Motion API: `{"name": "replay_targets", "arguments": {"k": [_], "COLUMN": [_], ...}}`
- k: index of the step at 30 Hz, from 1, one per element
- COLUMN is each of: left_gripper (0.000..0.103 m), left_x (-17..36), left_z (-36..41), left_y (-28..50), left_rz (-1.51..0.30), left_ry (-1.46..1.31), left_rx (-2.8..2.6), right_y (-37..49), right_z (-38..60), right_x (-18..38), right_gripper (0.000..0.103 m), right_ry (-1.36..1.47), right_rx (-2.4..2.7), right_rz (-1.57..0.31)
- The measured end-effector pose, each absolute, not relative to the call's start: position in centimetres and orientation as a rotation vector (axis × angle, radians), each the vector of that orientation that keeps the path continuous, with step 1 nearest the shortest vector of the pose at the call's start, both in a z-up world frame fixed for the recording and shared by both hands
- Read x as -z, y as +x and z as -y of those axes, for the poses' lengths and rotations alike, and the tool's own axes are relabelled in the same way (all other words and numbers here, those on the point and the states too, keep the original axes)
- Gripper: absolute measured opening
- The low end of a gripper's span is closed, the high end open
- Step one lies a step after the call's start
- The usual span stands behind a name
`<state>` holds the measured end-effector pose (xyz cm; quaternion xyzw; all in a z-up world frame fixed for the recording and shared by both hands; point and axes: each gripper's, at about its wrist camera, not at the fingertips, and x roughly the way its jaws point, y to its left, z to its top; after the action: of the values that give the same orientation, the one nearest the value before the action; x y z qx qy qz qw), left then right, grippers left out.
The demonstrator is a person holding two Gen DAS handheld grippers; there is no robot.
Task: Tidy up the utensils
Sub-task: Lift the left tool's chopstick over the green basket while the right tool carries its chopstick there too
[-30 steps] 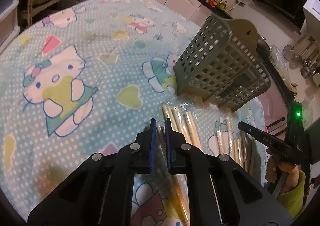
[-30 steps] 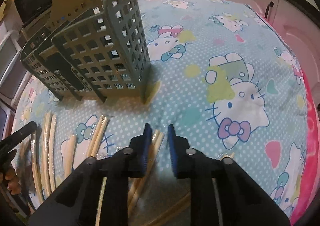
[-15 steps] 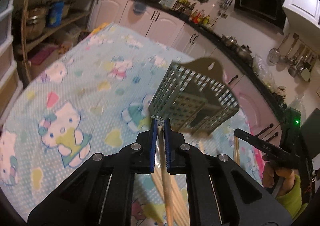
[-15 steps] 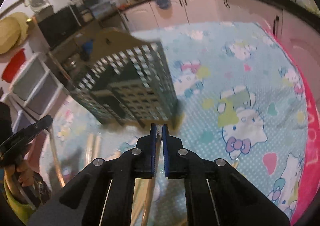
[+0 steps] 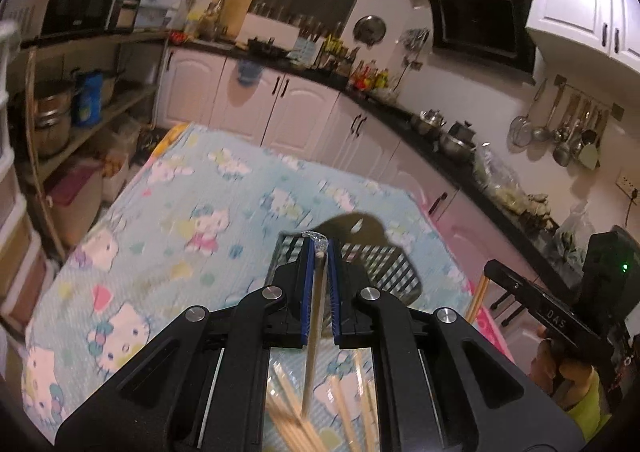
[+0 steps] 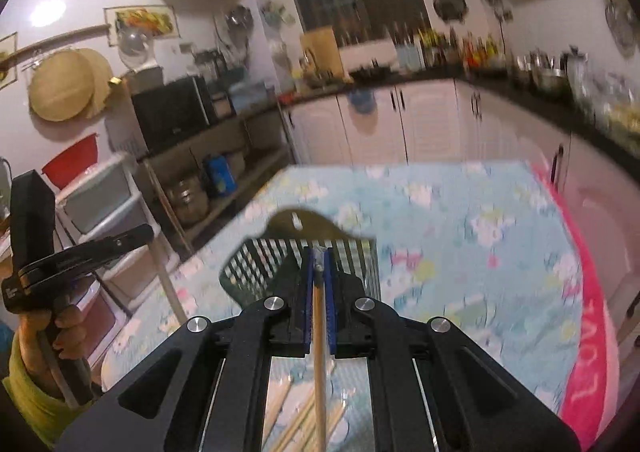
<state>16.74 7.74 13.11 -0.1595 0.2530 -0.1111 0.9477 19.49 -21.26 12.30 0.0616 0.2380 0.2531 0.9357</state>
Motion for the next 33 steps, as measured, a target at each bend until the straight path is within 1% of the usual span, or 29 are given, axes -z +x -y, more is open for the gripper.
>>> {"name": "replay_targets", "arguments": {"k": [6,13,18,22,26,33], "left_gripper": [0.003,0.003,0.003,0.003,0.003,0.003], "left_x": [-16.4,-19.1,-20.6,-21.4,-21.3,-19.2], "left_z": [-6.8,-6.1,-5.3,-4.7,-4.5,-4.9], "left_y": [17.2,18.6,19.9,20.5,21.4,23.5], "left_rz": [-0.447,-0.381,-0.339,-0.295,-0.288,-0.305], "left_ry": [-0.299,-0.275,-0.238,-0.206,-0.204,-0.242], "left_rx": [0.247,0.222,0.191,0.161,0.153,0.136], "right_y": [19.6,20.4,22.3,23.5,24.6,26.2], "right_z": [20.8,20.7,20.5,20.3,20.2,20.1], "right_x": [-15.7,-20.2,-22.0,-22.4,-22.1,-20.6], "right_gripper": [0.006,0.006,0.006,0.006,0.006,0.006], "right_ry": [0.123,0.129,0.145,0.151,0.154,0.138], "right_rx": [-0.531,-0.522,-0.508,-0.498,-0.485,-0.455], "right_rz": [-0.396,-0.248,-0.208,-0.18,-0.165,-0.16]}}
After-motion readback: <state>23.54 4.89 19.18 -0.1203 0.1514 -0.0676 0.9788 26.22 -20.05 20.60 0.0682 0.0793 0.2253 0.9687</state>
